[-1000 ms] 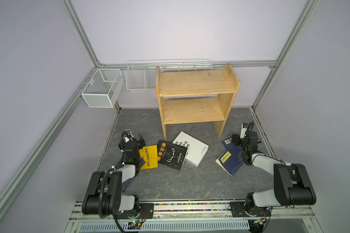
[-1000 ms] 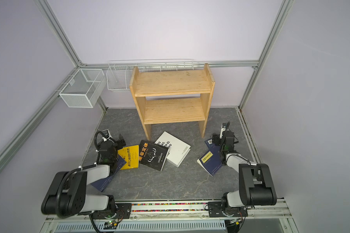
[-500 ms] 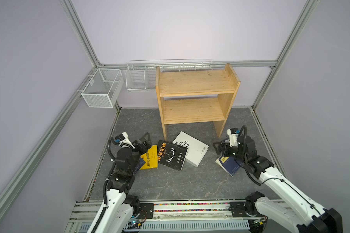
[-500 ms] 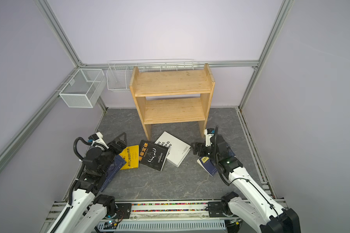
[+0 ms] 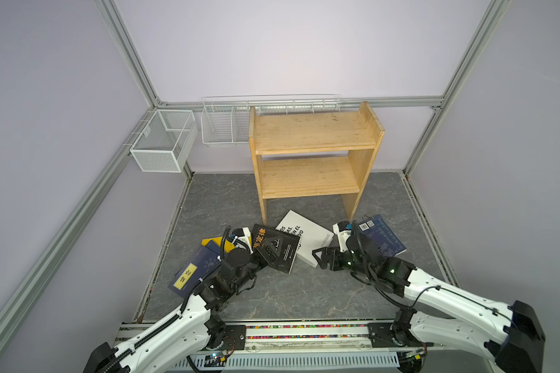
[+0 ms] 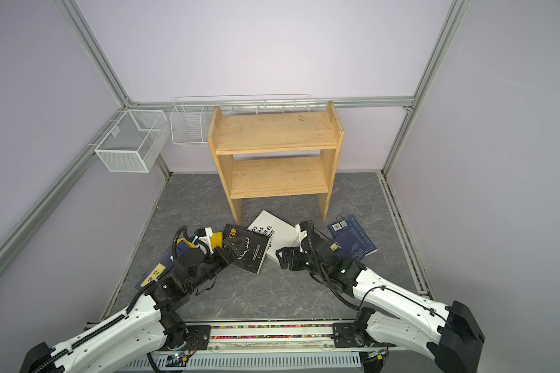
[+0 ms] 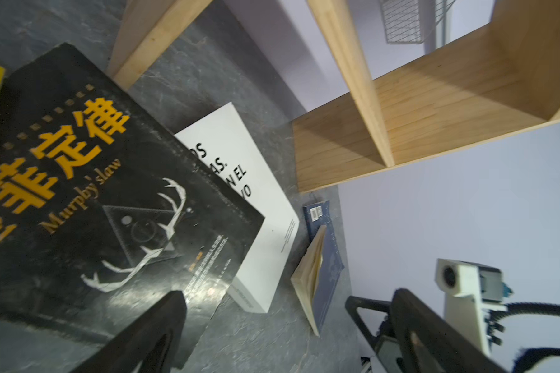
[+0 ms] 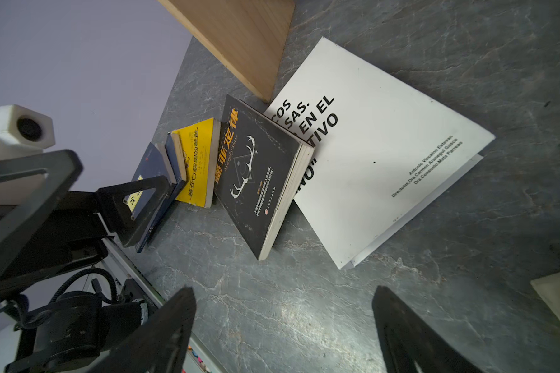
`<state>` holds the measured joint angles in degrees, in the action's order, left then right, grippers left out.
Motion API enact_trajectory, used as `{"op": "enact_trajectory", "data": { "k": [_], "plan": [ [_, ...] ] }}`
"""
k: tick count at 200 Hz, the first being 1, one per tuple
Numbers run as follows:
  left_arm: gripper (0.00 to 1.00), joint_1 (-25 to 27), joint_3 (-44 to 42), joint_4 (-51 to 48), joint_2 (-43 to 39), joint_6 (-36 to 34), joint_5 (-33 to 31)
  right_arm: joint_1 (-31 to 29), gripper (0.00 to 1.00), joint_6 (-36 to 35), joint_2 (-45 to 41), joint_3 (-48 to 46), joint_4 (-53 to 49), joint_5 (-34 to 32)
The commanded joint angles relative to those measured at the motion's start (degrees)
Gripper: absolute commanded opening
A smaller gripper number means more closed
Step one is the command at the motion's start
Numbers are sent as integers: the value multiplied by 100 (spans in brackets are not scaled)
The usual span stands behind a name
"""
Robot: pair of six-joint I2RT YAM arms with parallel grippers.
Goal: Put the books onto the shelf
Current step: 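Grasp the black book's opposite edges with the left and right grippers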
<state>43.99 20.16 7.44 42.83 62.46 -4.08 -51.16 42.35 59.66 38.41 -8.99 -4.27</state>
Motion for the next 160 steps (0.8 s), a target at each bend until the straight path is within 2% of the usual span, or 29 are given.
{"op": "enact_trajectory", "data": {
  "k": [1, 9, 44, 58, 71, 98, 123, 131, 160],
  "plan": [
    [99, -226, -114, 564, -70, 30, 225, -33, 89, 207, 237, 134, 551, 298],
    [99, -312, 10, 231, -92, 12, 139, -29, 89, 301, 365, 181, 482, 257],
    [99, -338, 885, -1599, -59, -1634, -930, -100, 90, 1044, 998, 298, 706, -16],
    [99, -362, 1113, -1825, 3, -2228, -1189, -237, 93, 1398, 1237, 315, 845, -230],
    [99, -409, 1254, -1899, 186, -2496, -1303, -430, 95, 1629, 1469, 335, 1040, -449],
    [99, -755, 1298, -1446, 733, -2488, -621, -850, 96, 2023, 2008, 499, 1322, -820],
    [99, -822, 1390, -1164, 1214, -2467, -277, -975, 100, 2243, 2589, 330, 2545, -808],
    [99, -827, 1393, -1059, 1300, -2493, -163, -974, 96, 2213, 2778, 331, 2935, -763],
    [99, -854, 1361, -840, 1475, -2589, 110, -977, 94, 2278, 3235, 550, 2854, -644]
  ]
}}
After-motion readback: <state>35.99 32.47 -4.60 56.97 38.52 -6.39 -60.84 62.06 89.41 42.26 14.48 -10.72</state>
